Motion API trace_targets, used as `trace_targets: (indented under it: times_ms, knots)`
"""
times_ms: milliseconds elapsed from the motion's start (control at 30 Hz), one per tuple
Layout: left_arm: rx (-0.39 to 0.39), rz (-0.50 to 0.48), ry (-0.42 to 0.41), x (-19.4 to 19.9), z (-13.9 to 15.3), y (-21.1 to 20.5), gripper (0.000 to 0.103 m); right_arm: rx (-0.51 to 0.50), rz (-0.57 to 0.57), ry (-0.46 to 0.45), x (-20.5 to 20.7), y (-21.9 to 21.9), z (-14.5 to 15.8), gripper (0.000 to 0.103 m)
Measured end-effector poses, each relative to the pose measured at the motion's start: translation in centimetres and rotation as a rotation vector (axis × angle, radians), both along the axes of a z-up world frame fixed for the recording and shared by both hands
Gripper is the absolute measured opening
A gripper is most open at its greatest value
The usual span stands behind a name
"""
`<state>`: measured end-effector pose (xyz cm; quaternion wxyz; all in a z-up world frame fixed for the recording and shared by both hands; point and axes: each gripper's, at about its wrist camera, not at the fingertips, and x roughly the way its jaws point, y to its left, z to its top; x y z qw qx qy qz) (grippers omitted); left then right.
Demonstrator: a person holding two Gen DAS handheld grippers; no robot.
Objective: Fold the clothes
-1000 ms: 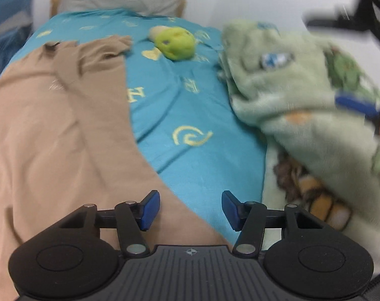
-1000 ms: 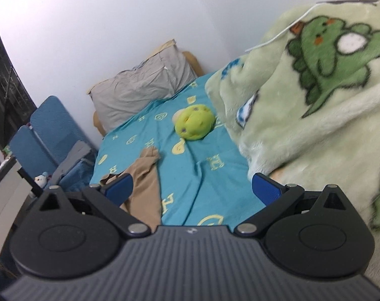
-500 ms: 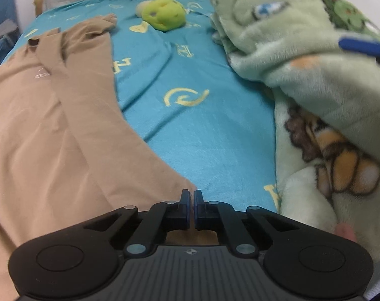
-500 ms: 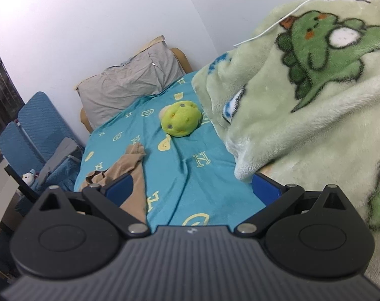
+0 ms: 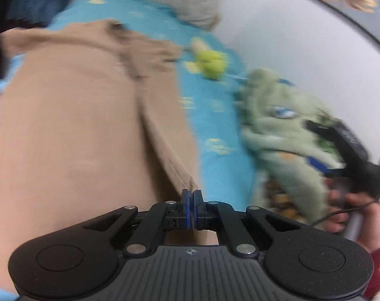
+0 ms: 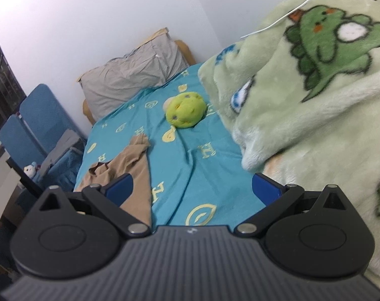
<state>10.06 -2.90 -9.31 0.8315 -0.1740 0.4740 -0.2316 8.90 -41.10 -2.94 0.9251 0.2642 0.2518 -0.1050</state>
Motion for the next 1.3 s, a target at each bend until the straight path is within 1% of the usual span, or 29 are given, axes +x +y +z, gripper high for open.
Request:
trace_targets:
  times_ms: [33, 167, 233, 267, 333, 367, 433, 500, 533, 567, 633, 767, 800, 900, 933, 1000, 1033, 1167, 1267, 1300]
  knots:
    - [0.035, 0.030, 0.029, 0.3, -0.8, 1.1, 0.003, -0.007, 0.009, 0.005, 0.1, 0.3, 0.0, 0.103]
    - [0.134, 0.048, 0.092, 1.0, -3.4, 2.7, 0.004, -0.040, 0.049, 0.024, 0.7, 1.6, 0.0, 0.103]
    - [0.133, 0.039, 0.085, 0.9, -3.4, 2.4, 0.006, -0.058, 0.067, 0.036, 0.8, 2.2, 0.0, 0.103]
    - [0.131, 0.032, 0.080, 0.8, -3.2, 2.2, 0.009, -0.064, 0.076, 0.040, 0.8, 2.5, 0.0, 0.103]
    - [0.135, 0.005, 0.051, 0.4, -2.5, 1.6, 0.025, -0.072, 0.096, 0.044, 0.9, 3.0, -0.1, 0.103]
    - [0.138, -0.016, 0.029, 0.0, -2.1, 1.2, 0.029, -0.073, 0.107, 0.046, 1.0, 3.3, -0.1, 0.103]
    - [0.161, -0.067, -0.022, -1.0, -1.4, -0.2, 0.047, -0.081, 0.126, 0.053, 1.2, 3.8, -0.2, 0.103]
    - [0.184, -0.118, -0.072, -2.0, -0.8, -1.6, 0.056, -0.091, 0.142, 0.058, 1.4, 4.3, -0.2, 0.103]
    - [0.196, -0.148, -0.076, -2.7, -0.9, -2.6, 0.059, -0.095, 0.147, 0.058, 1.4, 4.5, -0.2, 0.103]
    - [0.209, -0.178, -0.079, -3.3, -1.0, -3.5, 0.060, -0.097, 0.152, 0.057, 1.4, 4.6, -0.2, 0.103]
    - [0.282, -0.220, -0.087, -4.1, -1.6, -5.4, 0.059, -0.092, 0.154, 0.056, 1.5, 4.6, -0.2, 0.103]
    - [0.438, -0.203, -0.152, -5.3, -1.5, -7.4, 0.059, -0.075, 0.143, 0.063, 1.5, 4.2, -0.4, 0.103]
    - [0.447, -0.193, -0.168, -5.8, -1.2, -7.3, 0.057, -0.069, 0.141, 0.063, 1.5, 4.1, -0.4, 0.103]
    - [0.470, -0.159, -0.226, -7.2, -0.1, -7.0, 0.057, -0.060, 0.145, 0.062, 1.6, 4.1, -0.5, 0.103]
    - [0.469, -0.127, -0.250, -7.5, 0.2, -6.7, 0.058, -0.061, 0.148, 0.061, 1.6, 4.3, -0.5, 0.103]
    - [0.426, -0.109, -0.277, -7.8, 0.5, -6.5, 0.058, -0.064, 0.156, 0.057, 1.6, 4.5, -0.5, 0.103]
    - [0.399, -0.136, -0.277, -7.8, 0.4, -6.5, 0.058, -0.064, 0.160, 0.056, 1.6, 4.6, -0.4, 0.103]
    - [0.387, -0.188, -0.203, -6.5, -1.7, -8.1, 0.055, -0.068, 0.177, 0.053, 1.6, 5.1, -0.4, 0.103]
    - [0.415, -0.156, -0.109, -4.8, -4.4, -8.6, 0.046, -0.073, 0.179, 0.057, 1.5, 5.3, -0.4, 0.103]
    - [0.425, -0.137, -0.070, -4.3, -5.0, -8.6, 0.037, -0.072, 0.178, 0.059, 1.5, 5.3, -0.5, 0.103]
